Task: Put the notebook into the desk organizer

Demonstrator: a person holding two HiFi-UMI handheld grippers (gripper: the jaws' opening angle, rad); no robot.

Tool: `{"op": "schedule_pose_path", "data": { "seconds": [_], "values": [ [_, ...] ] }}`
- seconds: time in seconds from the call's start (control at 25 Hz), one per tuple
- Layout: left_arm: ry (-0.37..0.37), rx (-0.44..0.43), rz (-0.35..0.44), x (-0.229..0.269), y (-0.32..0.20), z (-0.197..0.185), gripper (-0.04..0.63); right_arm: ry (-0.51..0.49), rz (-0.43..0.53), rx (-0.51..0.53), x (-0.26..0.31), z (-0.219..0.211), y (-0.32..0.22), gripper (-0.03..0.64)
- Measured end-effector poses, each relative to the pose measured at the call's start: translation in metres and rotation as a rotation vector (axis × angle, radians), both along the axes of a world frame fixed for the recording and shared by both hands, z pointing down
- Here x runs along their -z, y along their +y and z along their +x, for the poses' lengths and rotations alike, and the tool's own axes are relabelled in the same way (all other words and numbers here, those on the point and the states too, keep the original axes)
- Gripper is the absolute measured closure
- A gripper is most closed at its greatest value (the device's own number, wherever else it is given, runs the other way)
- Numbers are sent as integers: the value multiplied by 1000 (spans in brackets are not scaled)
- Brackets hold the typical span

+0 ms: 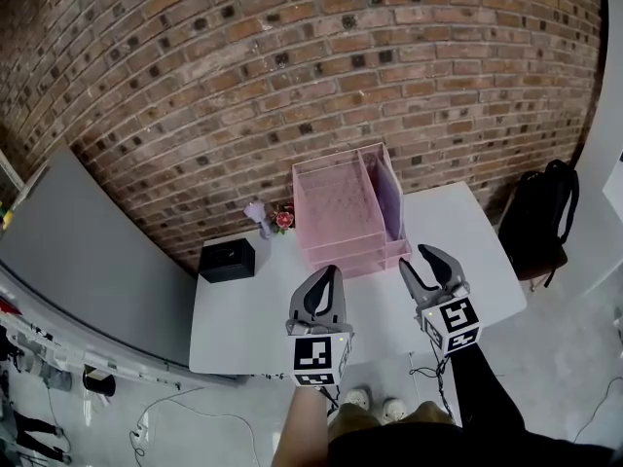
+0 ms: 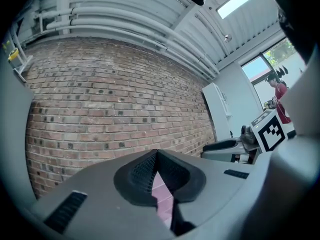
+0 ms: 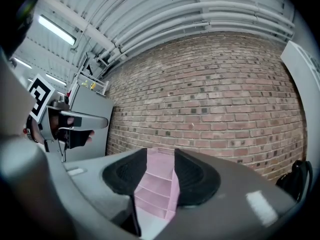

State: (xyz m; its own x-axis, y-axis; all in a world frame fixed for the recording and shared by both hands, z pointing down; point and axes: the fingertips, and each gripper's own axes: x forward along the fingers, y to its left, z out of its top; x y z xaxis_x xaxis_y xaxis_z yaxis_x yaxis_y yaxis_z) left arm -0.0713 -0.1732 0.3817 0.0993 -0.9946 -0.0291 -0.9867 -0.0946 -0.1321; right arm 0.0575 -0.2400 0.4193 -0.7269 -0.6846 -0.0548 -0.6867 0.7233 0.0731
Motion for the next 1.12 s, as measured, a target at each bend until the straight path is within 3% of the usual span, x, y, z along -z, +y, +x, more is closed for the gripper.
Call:
{"op": "schedule_pose_path", "data": {
  "seconds": [0.16,0.24,1.12],
  "values": [
    [1,8,7,4,2,4,588,4,5,12,3,3,2,451],
    [-3,11,7,4,3,6,588,5,-9,26,2,5,4,617],
    [2,11,8,4,7,18,588,47,20,18,5,20,12,617]
  ]
}}
